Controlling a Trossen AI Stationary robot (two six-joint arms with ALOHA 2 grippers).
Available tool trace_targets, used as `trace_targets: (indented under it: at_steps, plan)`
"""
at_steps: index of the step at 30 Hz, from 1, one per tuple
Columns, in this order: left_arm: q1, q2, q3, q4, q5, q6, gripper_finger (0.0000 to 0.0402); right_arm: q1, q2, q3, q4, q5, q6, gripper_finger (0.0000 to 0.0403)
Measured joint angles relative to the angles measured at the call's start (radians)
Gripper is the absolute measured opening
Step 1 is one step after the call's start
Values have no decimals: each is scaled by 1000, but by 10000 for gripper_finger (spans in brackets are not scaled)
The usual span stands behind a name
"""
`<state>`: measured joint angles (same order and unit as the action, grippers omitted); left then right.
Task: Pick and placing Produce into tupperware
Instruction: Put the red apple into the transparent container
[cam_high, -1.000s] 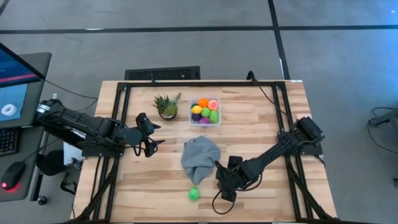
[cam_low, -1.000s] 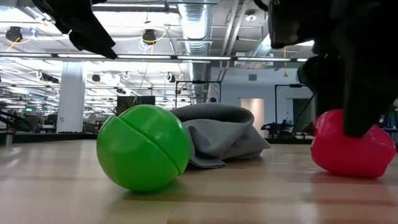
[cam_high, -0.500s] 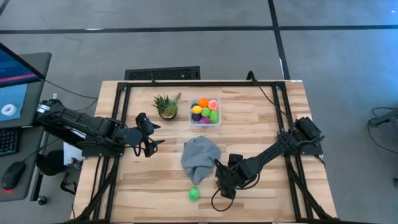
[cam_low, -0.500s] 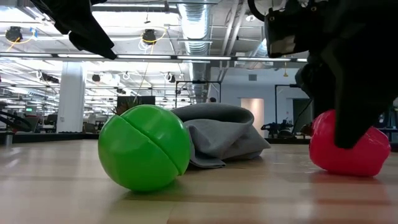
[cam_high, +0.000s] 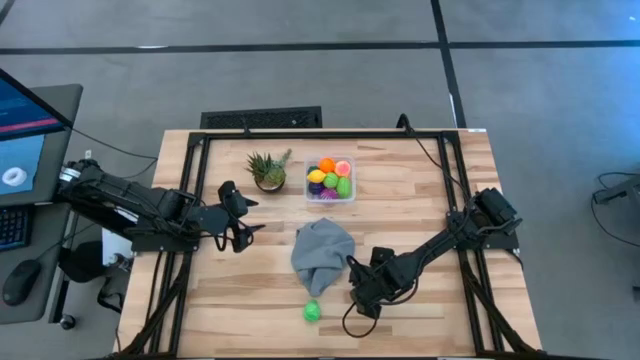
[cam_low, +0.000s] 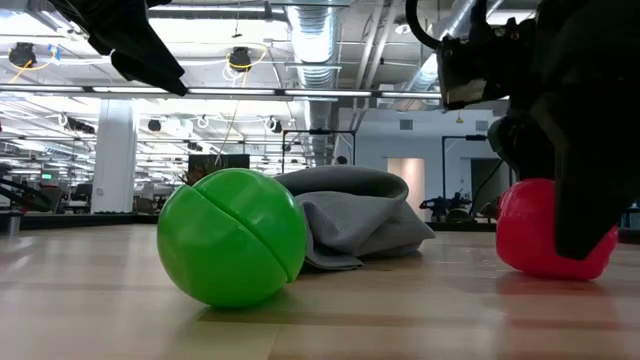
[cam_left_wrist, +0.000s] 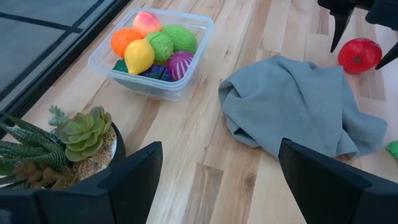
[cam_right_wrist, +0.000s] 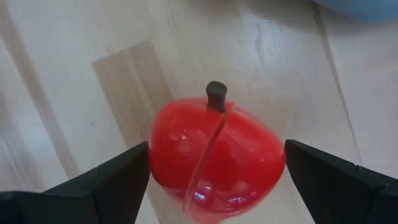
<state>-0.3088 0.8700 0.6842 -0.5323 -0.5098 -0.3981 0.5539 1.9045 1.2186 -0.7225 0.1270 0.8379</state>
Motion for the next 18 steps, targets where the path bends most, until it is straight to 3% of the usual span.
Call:
trace_targets:
  at_steps: [18]
  plan:
    - [0, 0, 0, 0, -2, -17, 311, -6, 52, 3, 9, -13, 14, 385]
